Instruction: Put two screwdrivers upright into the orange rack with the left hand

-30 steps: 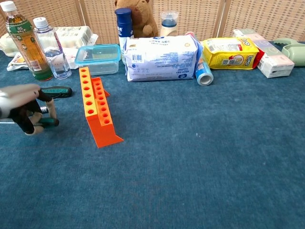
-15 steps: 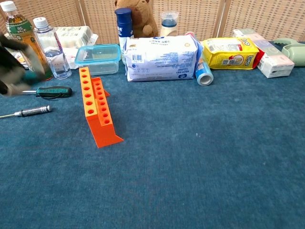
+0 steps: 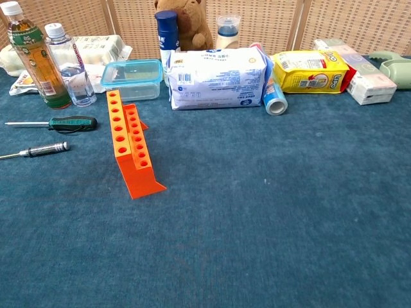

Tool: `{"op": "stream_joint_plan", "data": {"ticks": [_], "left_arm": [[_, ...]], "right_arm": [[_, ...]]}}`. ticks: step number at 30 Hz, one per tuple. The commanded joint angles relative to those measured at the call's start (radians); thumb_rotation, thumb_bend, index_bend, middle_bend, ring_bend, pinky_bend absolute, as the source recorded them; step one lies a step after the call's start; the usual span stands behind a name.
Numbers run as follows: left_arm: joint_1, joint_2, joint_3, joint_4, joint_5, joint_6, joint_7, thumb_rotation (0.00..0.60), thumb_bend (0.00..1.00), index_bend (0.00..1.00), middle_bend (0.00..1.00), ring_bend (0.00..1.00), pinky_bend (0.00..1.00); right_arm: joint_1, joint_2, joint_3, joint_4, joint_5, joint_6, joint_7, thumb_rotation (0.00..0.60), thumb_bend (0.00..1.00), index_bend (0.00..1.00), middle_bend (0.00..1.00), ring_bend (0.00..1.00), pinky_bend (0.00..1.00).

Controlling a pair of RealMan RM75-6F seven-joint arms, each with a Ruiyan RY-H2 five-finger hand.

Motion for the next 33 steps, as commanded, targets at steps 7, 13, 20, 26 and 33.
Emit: {"op": "stream_joint_plan", "data": {"ticks": [7,13,20,26,33], "left_arm": [[-0.006,-0.028,0.038,0.122,0.073,0.024,-0.272,0.600,0.53,0.52,0.84,0.87,0.95],[-0.052,-0.009,0.059,0.081,0.090,-0.059,-0.308,0.600,0.53,0.52,0.84,0.87,0.95],[-0.105,0.036,0.085,0.018,0.090,-0.152,-0.392,0.600,0.53,0.52,0.84,0.87,0.95],[-0.144,0.027,0.079,-0.002,0.088,-0.195,-0.440,0.600,0.53,0.53,0.84,0.87,0.95],[-0.171,-0.040,0.063,0.073,0.111,-0.157,-0.590,0.600,0.53,0.53,0.84,0.87,0.95]], "right_arm": [[0.002,0.000,0.001,0.000,0.005,-0.004,-0.001,0.600,0.00,0.02,0.00,0.00,0.00],[0.003,-0.003,0.000,0.001,0.004,-0.003,-0.007,0.600,0.00,0.02,0.00,0.00,0.00],[0.003,-0.006,0.000,0.003,0.008,-0.004,-0.012,0.600,0.00,0.02,0.00,0.00,0.00],[0.004,-0.007,0.000,0.001,0.007,-0.003,-0.016,0.600,0.00,0.02,0.00,0.00,0.00],[0.004,-0.006,0.001,0.002,0.010,-0.003,-0.013,0.600,0.00,0.02,0.00,0.00,0.00]]}}
